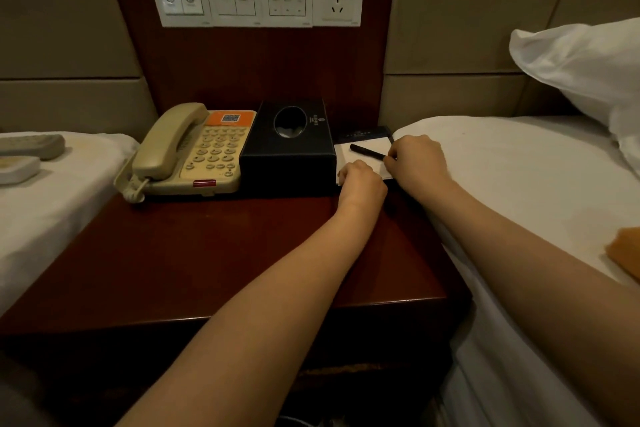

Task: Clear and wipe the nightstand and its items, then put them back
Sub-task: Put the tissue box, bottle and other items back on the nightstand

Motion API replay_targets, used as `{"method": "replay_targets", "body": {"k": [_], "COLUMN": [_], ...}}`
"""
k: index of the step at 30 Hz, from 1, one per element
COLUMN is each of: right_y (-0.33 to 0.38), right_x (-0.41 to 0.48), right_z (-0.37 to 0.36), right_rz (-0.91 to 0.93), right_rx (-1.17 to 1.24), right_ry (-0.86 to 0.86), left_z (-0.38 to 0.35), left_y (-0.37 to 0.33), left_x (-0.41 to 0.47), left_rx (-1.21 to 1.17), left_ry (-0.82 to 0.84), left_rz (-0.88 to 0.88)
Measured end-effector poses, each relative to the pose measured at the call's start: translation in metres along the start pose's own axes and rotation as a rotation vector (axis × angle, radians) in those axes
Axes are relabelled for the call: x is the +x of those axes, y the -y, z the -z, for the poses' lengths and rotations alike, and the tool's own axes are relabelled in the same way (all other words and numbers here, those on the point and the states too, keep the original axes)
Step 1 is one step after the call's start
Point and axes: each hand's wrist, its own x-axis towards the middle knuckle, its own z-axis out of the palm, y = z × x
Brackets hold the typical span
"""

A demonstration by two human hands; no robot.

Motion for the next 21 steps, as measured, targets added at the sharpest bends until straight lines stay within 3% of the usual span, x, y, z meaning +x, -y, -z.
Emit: {"method": "replay_targets", "body": {"k": [11, 21], "right_y": [0.0022, -0.0025], "right_x": [-0.0035, -0.0021], "right_z": [0.0042, 0.0019], "right_rz": [0.1, 0.1], "right_rx": [-0.21, -0.053], "right_ry": [0.069, 0.193], "left_z": [0.0032, -0.0034], "left_y": [-0.0029, 0.0023], "left_x": [-0.0055, -0.0061], "left_rx": [0.114, -0.332], "left_ry": [-0.045, -0.118], "left_rz": [-0.043, 0.127]}}
